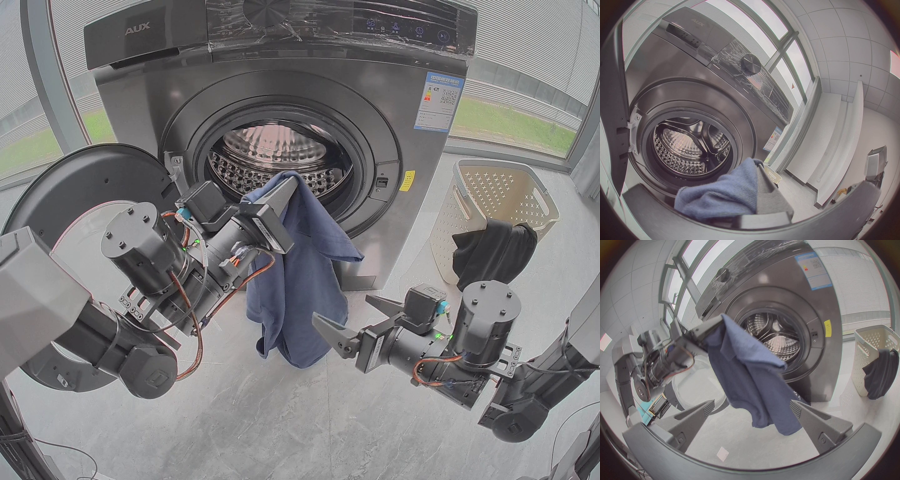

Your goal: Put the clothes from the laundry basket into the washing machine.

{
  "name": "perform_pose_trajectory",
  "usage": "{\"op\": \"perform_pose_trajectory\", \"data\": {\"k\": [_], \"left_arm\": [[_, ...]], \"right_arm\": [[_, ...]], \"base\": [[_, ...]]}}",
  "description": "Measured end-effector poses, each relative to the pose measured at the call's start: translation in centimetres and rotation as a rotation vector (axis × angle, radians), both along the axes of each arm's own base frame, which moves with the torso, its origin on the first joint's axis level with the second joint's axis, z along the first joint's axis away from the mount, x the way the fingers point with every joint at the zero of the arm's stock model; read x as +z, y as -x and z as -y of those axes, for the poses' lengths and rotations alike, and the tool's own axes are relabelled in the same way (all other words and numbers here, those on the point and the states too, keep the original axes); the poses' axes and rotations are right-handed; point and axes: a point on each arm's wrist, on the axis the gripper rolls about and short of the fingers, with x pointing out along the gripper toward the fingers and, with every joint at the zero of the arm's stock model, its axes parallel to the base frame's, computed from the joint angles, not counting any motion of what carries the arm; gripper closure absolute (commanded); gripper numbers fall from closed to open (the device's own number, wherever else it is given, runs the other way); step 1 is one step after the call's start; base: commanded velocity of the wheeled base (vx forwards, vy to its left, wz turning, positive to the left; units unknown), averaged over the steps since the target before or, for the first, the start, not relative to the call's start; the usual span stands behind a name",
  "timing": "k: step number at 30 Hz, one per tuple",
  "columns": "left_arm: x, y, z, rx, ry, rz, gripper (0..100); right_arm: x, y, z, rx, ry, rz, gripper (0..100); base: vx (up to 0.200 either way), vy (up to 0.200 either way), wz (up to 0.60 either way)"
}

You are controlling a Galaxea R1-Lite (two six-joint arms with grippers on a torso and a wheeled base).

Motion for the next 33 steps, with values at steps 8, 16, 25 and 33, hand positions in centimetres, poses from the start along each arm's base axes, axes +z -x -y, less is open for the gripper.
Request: {"op": "perform_pose_trajectory", "data": {"k": [8, 16, 25, 33], "left_arm": [[0.3, -0.2, 0.4, 0.000, 0.010, 0.009, 100], [0.6, -0.3, 0.6, 0.001, 0.019, 0.019, 100], [0.8, -0.3, 0.7, 0.008, 0.028, 0.023, 100], [0.7, -0.2, 0.6, 0.015, 0.032, 0.022, 100]], "right_arm": [[-0.6, -0.9, -3.8, 0.061, -0.032, 0.029, 0], [-2.1, -2.4, -7.5, 0.111, -0.045, 0.037, 0], [-4.5, -5.3, -10.6, 0.103, -0.058, 0.054, 0], [-5.2, -8.5, -11.5, 0.029, -0.077, 0.114, 0]], "base": [[0.000, 0.000, 0.00], [0.000, 0.000, 0.00], [0.000, 0.000, 0.00], [0.000, 0.000, 0.00]]}}
